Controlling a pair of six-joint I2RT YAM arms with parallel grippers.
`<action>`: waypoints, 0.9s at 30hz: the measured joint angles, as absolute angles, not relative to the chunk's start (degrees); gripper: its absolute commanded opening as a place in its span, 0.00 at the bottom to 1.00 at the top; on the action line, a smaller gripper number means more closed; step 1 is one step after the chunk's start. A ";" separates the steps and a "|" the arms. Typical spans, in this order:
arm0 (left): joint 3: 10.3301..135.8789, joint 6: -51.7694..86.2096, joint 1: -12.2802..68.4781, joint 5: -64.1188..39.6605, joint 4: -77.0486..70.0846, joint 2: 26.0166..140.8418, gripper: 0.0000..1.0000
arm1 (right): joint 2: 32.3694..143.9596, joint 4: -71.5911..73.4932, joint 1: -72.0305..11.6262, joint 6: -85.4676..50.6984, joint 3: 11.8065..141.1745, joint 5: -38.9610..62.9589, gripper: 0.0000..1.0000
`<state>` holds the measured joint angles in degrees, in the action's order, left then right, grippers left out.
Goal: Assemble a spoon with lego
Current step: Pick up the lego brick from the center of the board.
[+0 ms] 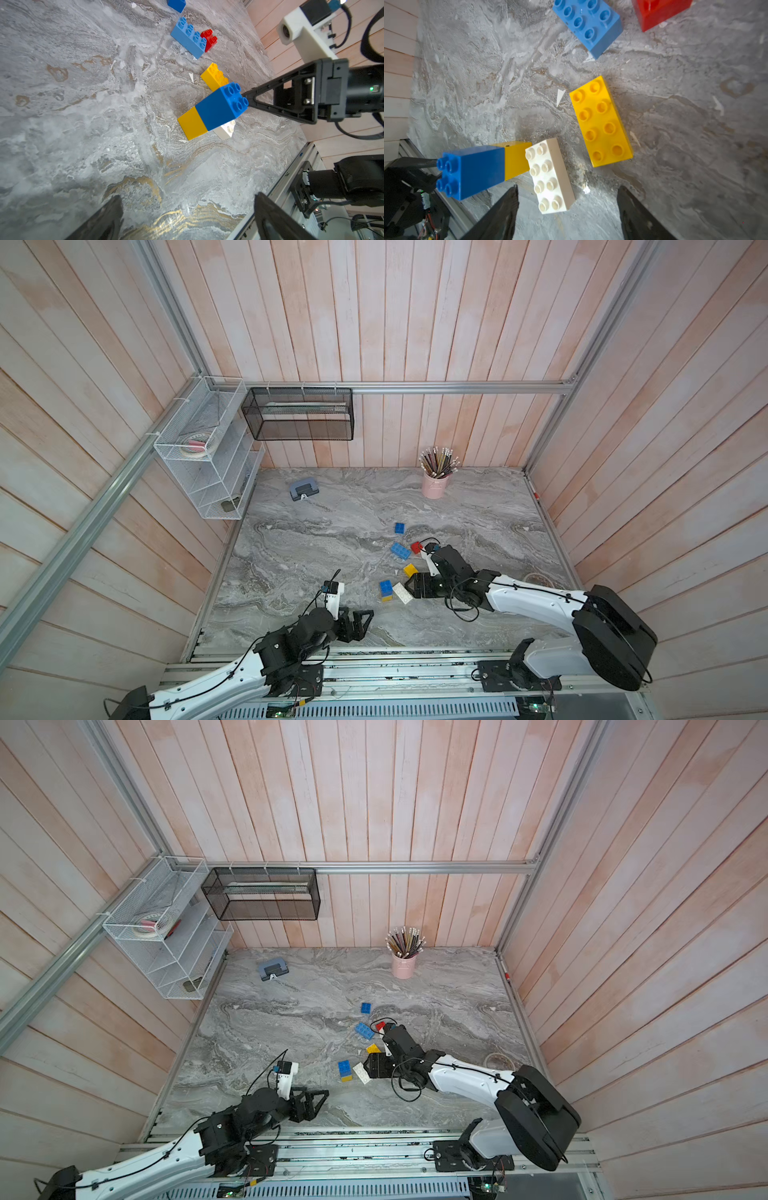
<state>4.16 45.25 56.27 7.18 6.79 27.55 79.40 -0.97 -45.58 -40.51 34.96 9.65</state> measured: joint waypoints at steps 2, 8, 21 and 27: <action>4.84 44.97 56.27 7.75 7.29 27.57 1.00 | 81.14 0.45 -45.56 -41.34 34.98 9.74 0.77; 6.52 43.90 56.29 8.47 8.91 27.53 1.00 | 87.11 1.28 -44.84 -42.02 38.48 9.87 0.77; 6.90 42.65 56.31 9.52 12.51 24.73 1.00 | 99.13 -4.27 -41.28 -38.63 54.30 7.64 0.75; 6.90 42.57 56.31 9.50 12.69 24.73 1.00 | 101.86 -8.67 -41.69 -36.80 58.13 4.62 0.74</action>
<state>6.90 42.57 56.31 9.50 12.69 24.73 101.86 -8.67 -41.69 -36.80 58.13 4.62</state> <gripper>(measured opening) 0.999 0.742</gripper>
